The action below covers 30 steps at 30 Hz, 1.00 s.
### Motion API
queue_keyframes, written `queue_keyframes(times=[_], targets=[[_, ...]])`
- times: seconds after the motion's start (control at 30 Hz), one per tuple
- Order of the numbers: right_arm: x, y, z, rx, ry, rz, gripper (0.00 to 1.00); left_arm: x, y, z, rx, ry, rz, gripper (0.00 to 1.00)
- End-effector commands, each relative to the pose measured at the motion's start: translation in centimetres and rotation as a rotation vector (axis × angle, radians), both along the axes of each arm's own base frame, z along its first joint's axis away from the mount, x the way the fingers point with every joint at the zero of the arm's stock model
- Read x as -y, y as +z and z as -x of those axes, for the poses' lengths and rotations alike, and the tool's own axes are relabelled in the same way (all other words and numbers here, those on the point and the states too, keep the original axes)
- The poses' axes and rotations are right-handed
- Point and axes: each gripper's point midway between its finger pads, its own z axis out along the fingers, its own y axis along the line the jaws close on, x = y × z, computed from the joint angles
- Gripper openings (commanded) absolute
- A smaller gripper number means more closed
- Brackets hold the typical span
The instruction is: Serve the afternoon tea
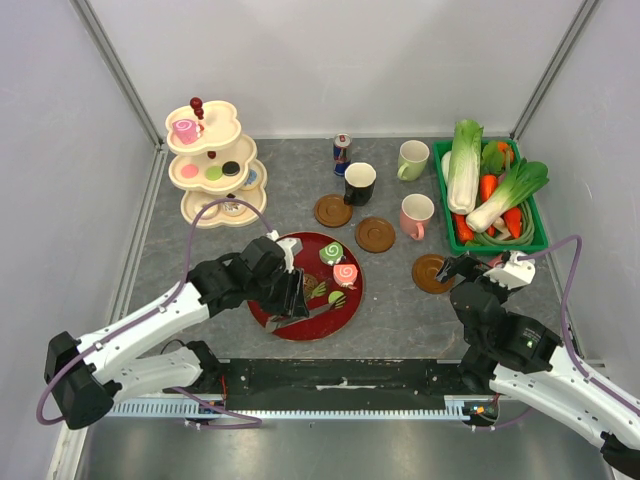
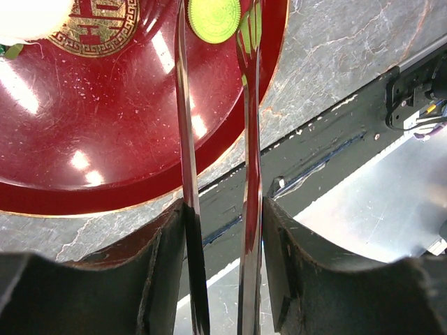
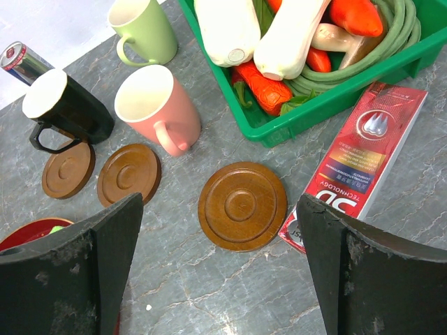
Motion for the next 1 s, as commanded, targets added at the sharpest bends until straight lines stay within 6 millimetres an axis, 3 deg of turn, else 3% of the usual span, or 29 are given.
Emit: queue_keyframes(times=[0.0,0.5,0.97], targets=[[0.4,0.0,-0.1,0.015,-0.030,-0.009,0.98,1.5,0.6,-0.2,0.014,-0.040,0.051,0.52],[0.5,0.1,0.0,0.020,-0.035,-0.011,0.98,0.7,-0.5,-0.6,0.010,-0.016,-0.035,0.51],[0.5,0.2,0.0,0.023,-0.037,-0.015,0.98,0.7,0.0,0.2,-0.035,-0.032,-0.053,0.49]])
